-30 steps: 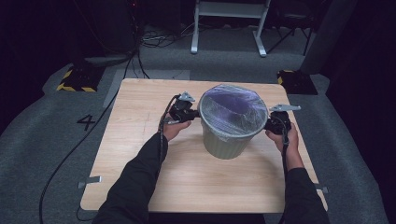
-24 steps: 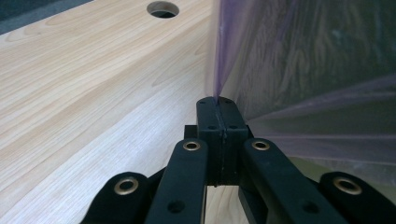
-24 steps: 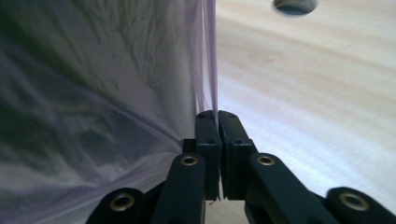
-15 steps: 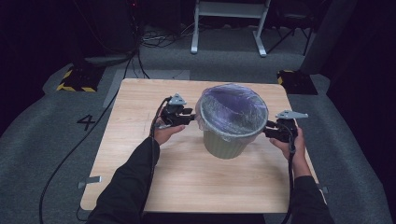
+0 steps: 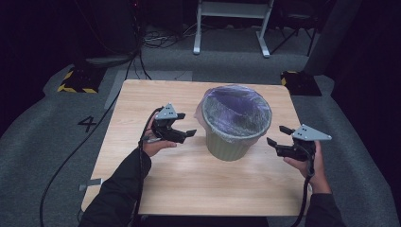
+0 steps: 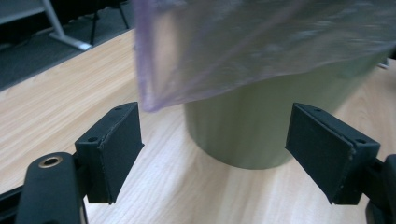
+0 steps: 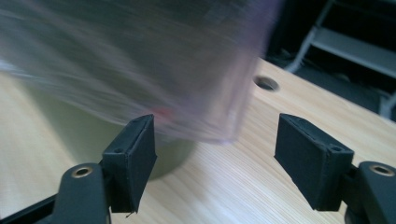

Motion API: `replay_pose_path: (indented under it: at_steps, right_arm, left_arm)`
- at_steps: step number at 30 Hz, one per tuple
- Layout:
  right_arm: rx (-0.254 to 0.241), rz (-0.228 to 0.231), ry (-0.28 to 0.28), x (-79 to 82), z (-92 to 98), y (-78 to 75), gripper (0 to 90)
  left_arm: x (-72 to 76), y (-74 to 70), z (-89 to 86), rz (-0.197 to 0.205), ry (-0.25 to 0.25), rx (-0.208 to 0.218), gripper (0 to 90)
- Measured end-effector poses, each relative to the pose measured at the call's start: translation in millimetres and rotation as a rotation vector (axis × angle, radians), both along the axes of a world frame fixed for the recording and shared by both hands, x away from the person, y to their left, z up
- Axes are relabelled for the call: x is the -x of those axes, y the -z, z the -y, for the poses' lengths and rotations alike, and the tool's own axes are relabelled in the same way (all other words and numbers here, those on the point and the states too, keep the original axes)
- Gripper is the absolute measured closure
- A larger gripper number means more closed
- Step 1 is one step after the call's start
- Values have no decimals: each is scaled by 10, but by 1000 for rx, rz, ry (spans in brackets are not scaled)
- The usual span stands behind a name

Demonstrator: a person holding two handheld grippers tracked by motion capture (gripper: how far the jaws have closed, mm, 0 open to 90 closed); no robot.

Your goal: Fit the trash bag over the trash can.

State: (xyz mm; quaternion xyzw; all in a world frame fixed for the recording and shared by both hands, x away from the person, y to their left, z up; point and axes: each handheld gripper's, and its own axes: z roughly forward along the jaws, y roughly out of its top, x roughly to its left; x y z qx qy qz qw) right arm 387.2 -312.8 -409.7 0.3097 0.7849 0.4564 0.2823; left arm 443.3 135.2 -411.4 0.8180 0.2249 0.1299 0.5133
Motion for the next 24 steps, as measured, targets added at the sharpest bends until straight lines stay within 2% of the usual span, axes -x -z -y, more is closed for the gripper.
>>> replay_pose_path:
  at_steps: [3, 6, 8, 11, 12, 13, 14, 15, 19, 21, 24]
  right_arm:
    - [-1, 43, -38, 113, -109, -25, 279]
    - [15, 71, -53, 174, -233, -38, 277]
    - [16, 77, -59, 187, -296, -36, 298]
    - [38, 84, -50, 181, -352, -18, 488]
    - [38, 79, -56, 173, -365, -6, 559]
    - [42, 77, -62, 166, -379, 8, 629]
    - [51, 78, -72, 158, -390, 23, 669]
    - [52, 78, -75, 153, -400, 35, 718]
    - [38, 67, -92, 134, -393, 76, 900]
    - [25, 57, -114, 133, -373, 98, 900]
    - [39, 37, -125, 139, -354, 133, 900]
  left_arm:
    - [68, -69, 99, 40, 25, -12, 185]
    - [91, -126, 201, 79, 20, -27, 249]
    - [89, -142, 257, 103, 11, -42, 394]
    - [61, -139, 325, 113, 7, -72, 628]
    - [57, -134, 333, 120, 18, -69, 733]
    - [52, -130, 338, 117, 31, -57, 810]
    - [49, -126, 348, 121, 28, -65, 872]
    - [44, -118, 358, 122, 26, -77, 897]
    - [25, -65, 355, 103, 27, -93, 900]
    - [23, -27, 342, 99, 28, -106, 900]
    - [21, 62, 326, 75, 37, -127, 900]
